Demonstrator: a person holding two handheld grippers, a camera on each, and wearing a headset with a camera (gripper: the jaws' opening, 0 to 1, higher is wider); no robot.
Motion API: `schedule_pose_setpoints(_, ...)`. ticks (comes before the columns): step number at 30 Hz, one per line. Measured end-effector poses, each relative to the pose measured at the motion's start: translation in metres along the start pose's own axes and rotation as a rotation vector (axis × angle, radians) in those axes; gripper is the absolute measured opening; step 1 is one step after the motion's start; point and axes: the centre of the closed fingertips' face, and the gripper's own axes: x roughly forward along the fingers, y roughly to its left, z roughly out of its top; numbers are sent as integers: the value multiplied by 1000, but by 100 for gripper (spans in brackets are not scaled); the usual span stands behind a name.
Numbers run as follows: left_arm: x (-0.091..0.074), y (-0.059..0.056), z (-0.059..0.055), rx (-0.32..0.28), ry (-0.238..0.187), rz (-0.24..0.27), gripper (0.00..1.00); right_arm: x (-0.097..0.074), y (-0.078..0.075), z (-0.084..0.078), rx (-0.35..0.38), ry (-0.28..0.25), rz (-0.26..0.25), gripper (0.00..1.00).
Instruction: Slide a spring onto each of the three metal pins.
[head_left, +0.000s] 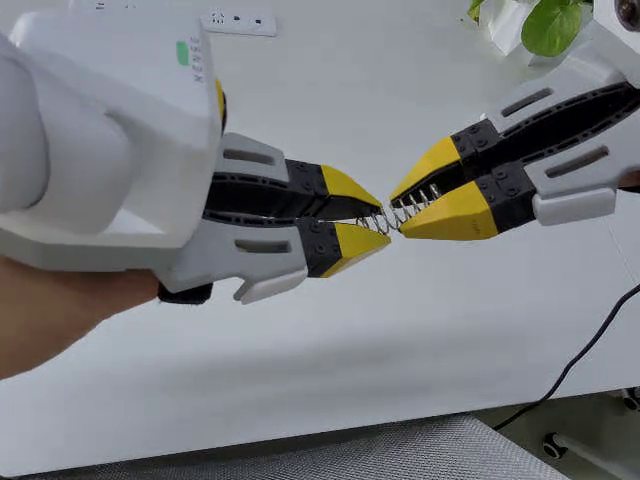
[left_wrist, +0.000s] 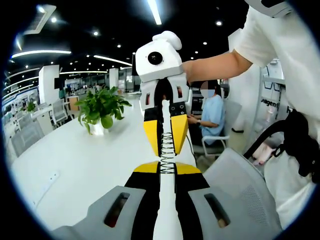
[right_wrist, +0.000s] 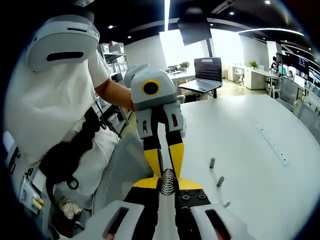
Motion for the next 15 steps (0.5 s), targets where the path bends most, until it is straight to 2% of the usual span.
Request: schedule_pose_setpoints(15, 0, 0, 2, -7, -4, 9, 6, 4, 2, 3, -8, 3, -3, 8)
